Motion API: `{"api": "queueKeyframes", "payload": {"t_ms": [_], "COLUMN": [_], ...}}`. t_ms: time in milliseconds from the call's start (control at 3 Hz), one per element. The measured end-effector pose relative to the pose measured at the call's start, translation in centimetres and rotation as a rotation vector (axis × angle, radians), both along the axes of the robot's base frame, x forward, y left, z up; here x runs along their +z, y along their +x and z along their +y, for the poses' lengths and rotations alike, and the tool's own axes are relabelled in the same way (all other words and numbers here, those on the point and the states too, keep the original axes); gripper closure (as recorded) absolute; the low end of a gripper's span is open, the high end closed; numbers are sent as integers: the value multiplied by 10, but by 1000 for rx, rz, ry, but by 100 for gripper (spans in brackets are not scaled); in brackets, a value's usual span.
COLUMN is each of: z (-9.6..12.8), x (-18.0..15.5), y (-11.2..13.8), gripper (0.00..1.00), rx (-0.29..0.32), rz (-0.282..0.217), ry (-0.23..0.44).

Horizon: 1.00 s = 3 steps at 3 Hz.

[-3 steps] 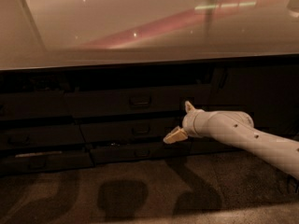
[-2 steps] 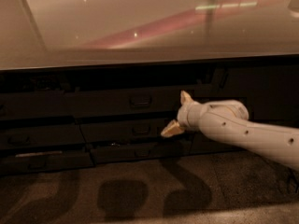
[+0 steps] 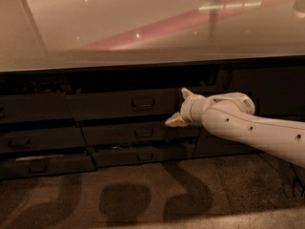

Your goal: Open top drawer

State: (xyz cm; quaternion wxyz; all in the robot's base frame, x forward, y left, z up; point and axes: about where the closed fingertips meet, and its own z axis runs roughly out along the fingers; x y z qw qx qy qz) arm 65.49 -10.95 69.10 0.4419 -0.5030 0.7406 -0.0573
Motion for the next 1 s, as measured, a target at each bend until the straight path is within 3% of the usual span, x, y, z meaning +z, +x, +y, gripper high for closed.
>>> {"api": "queueKeyframes", "payload": {"t_ms": [333, 667, 1000], "z": [0, 0, 0], "x": [0, 0, 0], "y": [0, 0, 0], "gripper": [43, 39, 16], "rx": [0, 0, 0], "rz": [0, 0, 0], "ry": [0, 0, 0]}}
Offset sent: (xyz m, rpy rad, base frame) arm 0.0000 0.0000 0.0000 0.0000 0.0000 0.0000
